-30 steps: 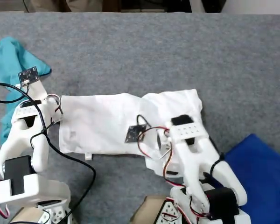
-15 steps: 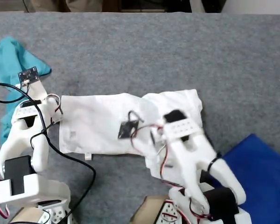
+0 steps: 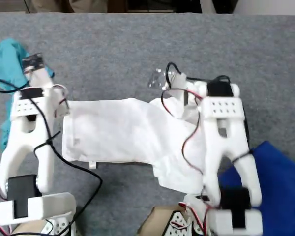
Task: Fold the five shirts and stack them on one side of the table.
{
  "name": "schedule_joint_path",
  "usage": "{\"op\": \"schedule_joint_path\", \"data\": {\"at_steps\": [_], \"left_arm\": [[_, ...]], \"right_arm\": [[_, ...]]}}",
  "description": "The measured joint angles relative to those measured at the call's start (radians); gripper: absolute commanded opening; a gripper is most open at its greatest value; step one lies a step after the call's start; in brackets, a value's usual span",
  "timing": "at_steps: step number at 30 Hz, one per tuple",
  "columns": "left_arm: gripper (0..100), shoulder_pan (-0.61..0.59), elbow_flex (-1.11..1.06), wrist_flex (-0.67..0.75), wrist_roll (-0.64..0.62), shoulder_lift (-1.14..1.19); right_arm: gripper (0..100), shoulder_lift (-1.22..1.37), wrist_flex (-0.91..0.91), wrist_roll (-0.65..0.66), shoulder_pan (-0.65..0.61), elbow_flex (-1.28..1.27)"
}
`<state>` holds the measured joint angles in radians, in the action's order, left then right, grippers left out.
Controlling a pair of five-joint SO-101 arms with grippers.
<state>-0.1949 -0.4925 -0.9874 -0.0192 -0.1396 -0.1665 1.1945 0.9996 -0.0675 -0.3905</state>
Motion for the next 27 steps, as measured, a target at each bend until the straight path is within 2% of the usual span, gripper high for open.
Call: {"op": "schedule_joint_path", "data": {"at_steps": [5,10,17,22,27], "left_arm": [[2,0.104,-0.002,0.043,-0.057,0.123],[2,0.06,0.044,0.071,-0.101,0.301],[2,-0.04,0.324,-0.143,-0.144,0.522],[2,-0.037,0.466,-0.241,-0.092,0.594],[2,0.014,0.632,-0.338,-0.081,0.603]], "right_arm": [[0.5,0.288,-0.152,-0.074,0.0,0.118],[0.5,0.592,-0.216,-0.153,0.044,0.333],[0.5,0.882,-0.137,-0.19,0.124,0.7],[0.5,0.928,-0.02,-0.19,0.126,0.836],[0.5,0.896,0.018,-0.206,0.141,0.855]]}}
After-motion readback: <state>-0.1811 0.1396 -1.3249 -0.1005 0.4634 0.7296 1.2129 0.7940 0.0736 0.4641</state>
